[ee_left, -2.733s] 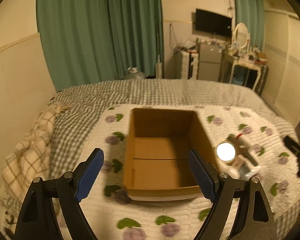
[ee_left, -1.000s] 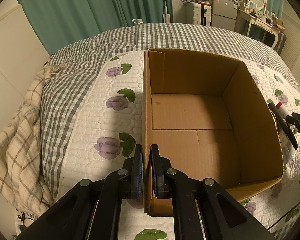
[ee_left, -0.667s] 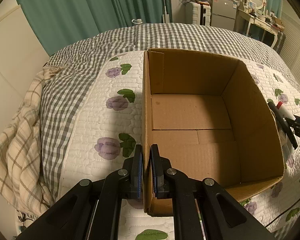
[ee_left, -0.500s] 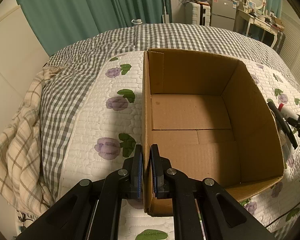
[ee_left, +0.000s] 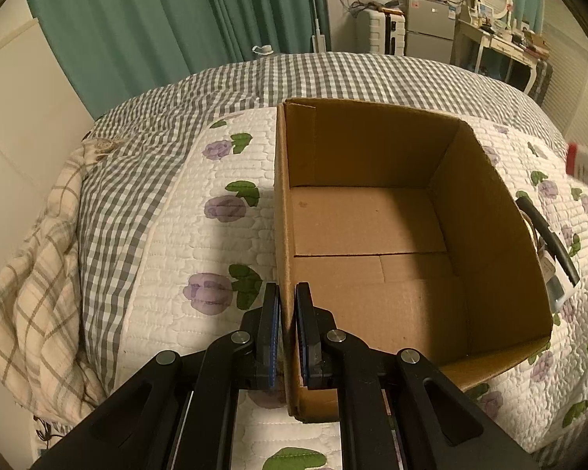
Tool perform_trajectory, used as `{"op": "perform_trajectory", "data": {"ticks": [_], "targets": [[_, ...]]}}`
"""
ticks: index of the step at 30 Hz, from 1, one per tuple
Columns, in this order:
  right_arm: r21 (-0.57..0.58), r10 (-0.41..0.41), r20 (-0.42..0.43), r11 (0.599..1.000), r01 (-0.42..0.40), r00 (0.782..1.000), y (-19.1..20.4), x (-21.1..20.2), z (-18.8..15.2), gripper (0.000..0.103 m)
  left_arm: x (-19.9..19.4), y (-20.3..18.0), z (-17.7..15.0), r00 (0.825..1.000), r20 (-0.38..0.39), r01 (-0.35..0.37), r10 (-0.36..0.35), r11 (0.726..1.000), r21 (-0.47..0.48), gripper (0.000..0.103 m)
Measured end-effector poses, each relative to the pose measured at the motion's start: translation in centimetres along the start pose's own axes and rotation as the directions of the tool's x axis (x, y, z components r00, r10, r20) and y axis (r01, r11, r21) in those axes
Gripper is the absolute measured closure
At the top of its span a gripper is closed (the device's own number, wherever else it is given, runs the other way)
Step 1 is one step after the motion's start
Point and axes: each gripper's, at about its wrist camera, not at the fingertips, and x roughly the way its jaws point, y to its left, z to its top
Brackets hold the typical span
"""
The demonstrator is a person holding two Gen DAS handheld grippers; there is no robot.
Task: Organize rigid objects
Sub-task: 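Grasp the red-capped white bottle with the right tool and drop it into the box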
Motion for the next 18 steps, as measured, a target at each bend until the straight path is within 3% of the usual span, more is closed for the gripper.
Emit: {"op": "perform_trajectory", "data": {"ticks": [8, 14, 18], "targets": [[-0.040, 0.129, 0.070, 0.991, -0.126, 0.989, 7.7, 0.2, 3.9, 0.066, 0.1, 0.2, -0.2, 1.000, 0.003, 0.015, -0.015, 1.000, 0.005, 0.095], [-0.093, 0.178, 0.038, 0.980, -0.174, 0.983, 13.9, 3.4, 4.1, 0.067, 0.1, 0.2, -0.1, 1.000, -0.003, 0.018, -0.018, 1.000, 0.011, 0.095], [-0.121, 0.198, -0.028, 0.972, -0.200, 0.980, 16.5, 6.2, 3.0, 0.067, 0.0, 0.3, -0.2, 0.999, 0.002, 0.034, -0.034, 0.999, 0.015, 0.095]]}}
